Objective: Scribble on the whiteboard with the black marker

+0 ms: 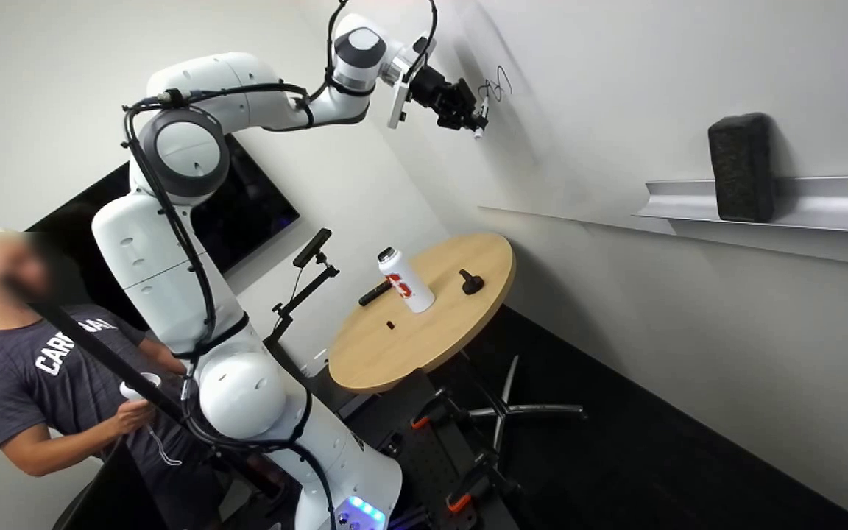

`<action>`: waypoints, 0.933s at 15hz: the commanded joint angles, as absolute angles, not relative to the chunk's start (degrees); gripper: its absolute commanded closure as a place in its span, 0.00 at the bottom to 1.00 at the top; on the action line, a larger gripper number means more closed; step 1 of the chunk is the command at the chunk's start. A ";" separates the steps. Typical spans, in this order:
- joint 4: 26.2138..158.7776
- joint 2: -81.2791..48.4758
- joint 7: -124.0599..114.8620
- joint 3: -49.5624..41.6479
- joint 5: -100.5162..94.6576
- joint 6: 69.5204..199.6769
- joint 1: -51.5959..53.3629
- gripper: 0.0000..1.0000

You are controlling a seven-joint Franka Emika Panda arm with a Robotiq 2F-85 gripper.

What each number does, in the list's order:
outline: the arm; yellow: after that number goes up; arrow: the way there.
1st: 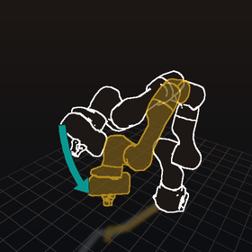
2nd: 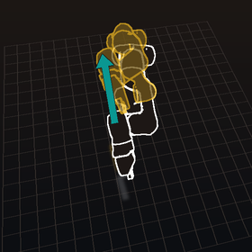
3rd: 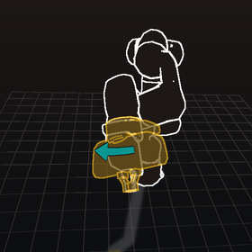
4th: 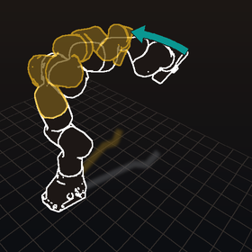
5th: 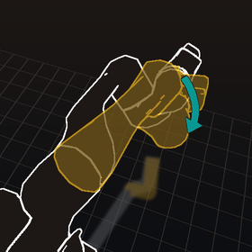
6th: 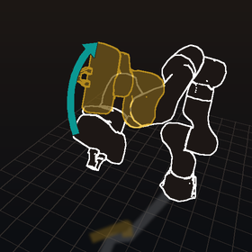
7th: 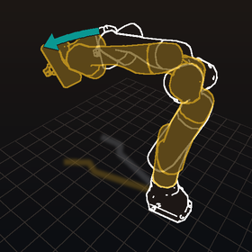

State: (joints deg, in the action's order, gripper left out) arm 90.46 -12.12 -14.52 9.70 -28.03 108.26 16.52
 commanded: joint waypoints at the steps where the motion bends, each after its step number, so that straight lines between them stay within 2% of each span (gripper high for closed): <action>1: 90.64 -10.51 -16.99 8.47 -28.15 108.62 15.79 0.95; 8: 97.63 -6.35 -15.53 10.07 -24.91 108.18 16.12 0.95; 14: 113.67 0.63 -17.41 12.64 -19.09 113.99 16.24 0.95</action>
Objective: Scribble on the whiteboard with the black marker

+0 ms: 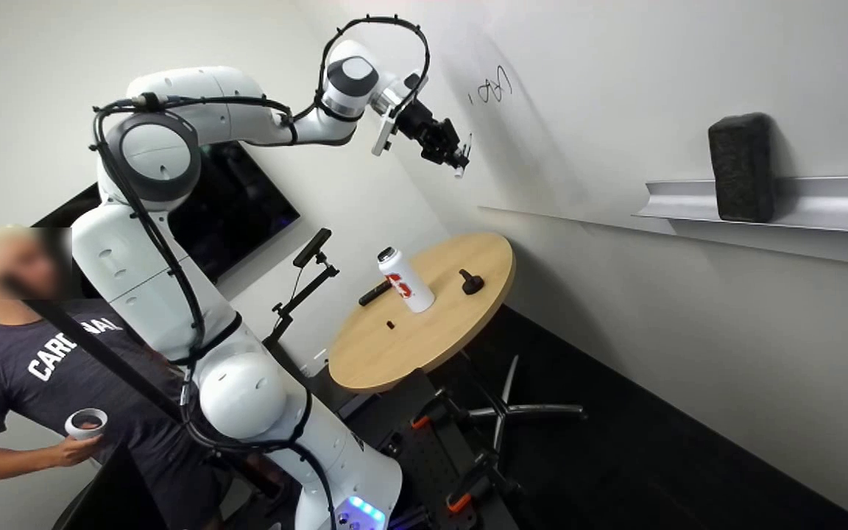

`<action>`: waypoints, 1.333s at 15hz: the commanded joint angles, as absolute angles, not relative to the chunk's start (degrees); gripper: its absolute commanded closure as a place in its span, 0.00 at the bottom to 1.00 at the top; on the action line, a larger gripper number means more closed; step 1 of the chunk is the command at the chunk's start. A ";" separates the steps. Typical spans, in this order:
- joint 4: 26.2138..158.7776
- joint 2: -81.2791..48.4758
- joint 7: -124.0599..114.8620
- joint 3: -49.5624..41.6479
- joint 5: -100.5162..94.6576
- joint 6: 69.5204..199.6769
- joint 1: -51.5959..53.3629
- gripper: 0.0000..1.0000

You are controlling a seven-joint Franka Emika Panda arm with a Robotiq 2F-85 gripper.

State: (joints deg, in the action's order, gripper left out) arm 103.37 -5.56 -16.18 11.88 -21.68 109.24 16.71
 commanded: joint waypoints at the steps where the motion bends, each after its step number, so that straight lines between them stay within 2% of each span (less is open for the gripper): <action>1: 117.22 2.06 -17.91 13.00 -17.85 116.15 16.23 0.95; 7: 130.60 8.21 -13.72 15.42 -9.95 125.61 16.79 0.95; 8: 126.41 3.73 -15.88 15.87 -11.83 123.56 16.46 0.80; 14: 128.80 6.50 -15.67 16.36 -11.31 124.13 16.33 0.80; 15: 128.54 5.82 -15.70 16.39 -11.24 123.58 16.32 0.95; 20: 130.09 1.44 -17.73 18.95 -10.62 124.05 18.10 0.95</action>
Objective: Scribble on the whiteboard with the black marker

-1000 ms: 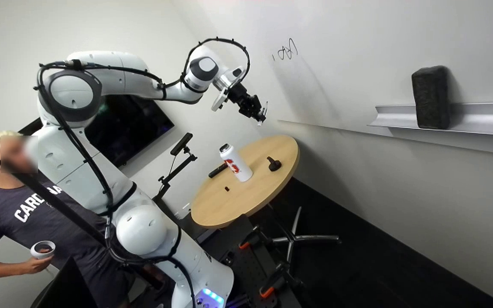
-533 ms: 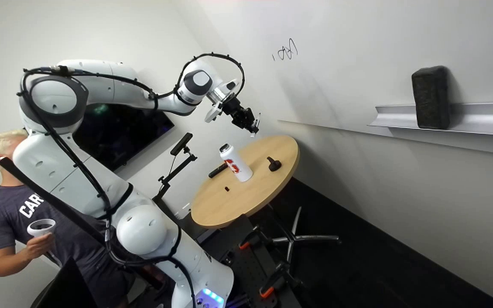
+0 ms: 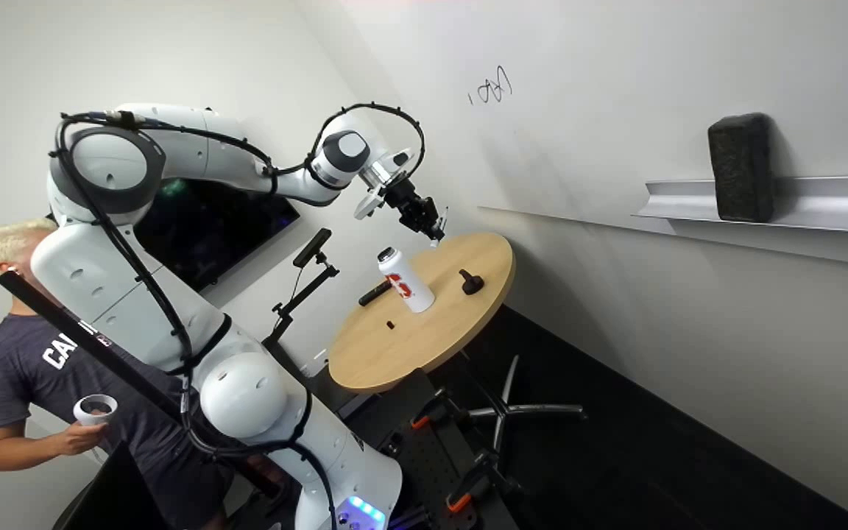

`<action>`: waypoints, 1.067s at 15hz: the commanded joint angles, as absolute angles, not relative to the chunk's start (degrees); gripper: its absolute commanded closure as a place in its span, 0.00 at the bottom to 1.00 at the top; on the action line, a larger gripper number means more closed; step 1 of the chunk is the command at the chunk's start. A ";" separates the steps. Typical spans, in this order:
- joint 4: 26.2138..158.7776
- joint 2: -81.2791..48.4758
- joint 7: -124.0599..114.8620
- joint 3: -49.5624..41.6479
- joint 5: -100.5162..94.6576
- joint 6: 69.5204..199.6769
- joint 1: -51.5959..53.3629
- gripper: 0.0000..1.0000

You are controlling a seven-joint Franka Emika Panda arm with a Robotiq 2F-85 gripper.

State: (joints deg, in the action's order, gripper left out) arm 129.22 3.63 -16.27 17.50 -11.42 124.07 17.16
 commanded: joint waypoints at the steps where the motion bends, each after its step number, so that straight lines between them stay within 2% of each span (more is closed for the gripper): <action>1: 130.77 0.52 -17.90 19.50 -10.22 124.86 18.55 0.95; 8: 135.22 -6.01 -17.25 22.50 -4.61 135.69 22.70 0.95; 16: 132.83 -19.80 -19.54 21.90 -5.26 144.16 27.53 0.95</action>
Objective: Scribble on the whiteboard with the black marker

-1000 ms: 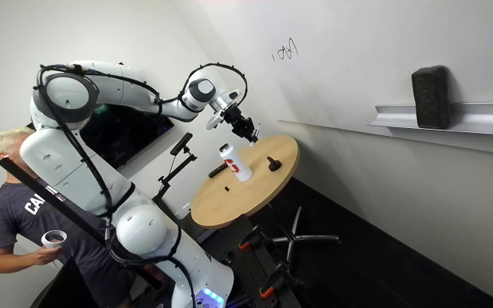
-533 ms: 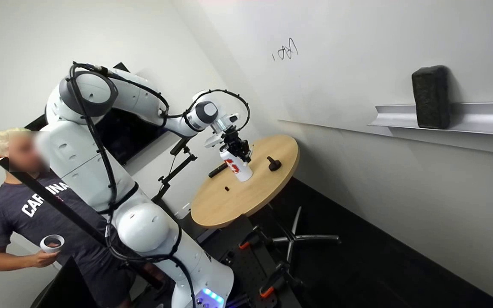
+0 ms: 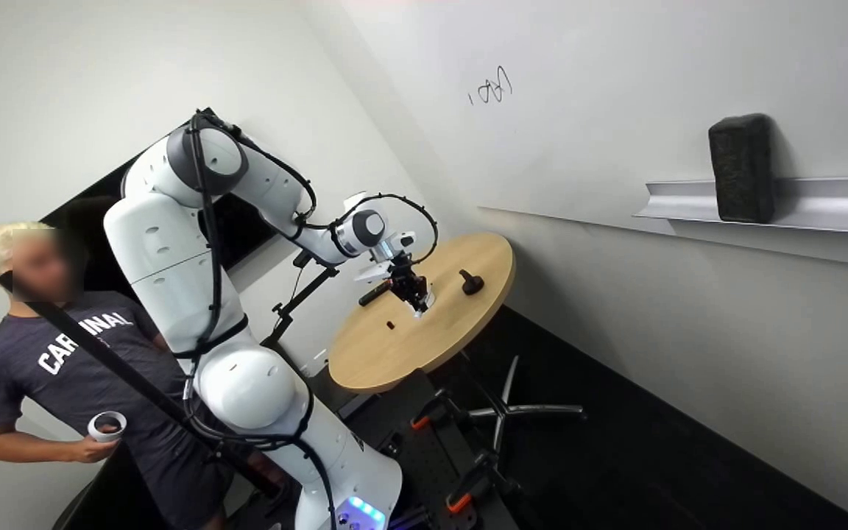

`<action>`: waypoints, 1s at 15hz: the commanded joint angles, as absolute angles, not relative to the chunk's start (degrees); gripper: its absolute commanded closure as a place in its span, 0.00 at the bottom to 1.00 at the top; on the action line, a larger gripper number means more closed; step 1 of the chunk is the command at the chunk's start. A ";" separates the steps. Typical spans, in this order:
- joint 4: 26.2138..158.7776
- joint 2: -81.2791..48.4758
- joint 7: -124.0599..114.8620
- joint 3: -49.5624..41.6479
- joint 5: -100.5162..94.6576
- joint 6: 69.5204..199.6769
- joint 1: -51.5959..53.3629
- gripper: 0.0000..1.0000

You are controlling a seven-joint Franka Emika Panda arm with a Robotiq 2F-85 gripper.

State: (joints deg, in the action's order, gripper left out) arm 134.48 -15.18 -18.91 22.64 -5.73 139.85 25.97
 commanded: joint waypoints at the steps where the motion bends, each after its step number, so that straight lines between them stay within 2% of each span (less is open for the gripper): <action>1: 132.34 -21.30 -19.35 21.69 -5.18 145.67 28.00 0.95; 4: 130.59 -25.33 -18.76 21.12 -4.38 148.99 29.11 0.95; 10: 126.91 -29.40 -19.40 19.42 -3.49 147.69 31.06 0.95; 11: 126.47 -29.63 -19.13 19.41 -3.28 147.36 31.19 0.55; 12: 126.21 -29.52 -19.55 19.10 -3.36 146.72 31.60 0.54; 15: 127.17 -27.22 -20.78 18.43 -3.60 146.13 32.48 0.34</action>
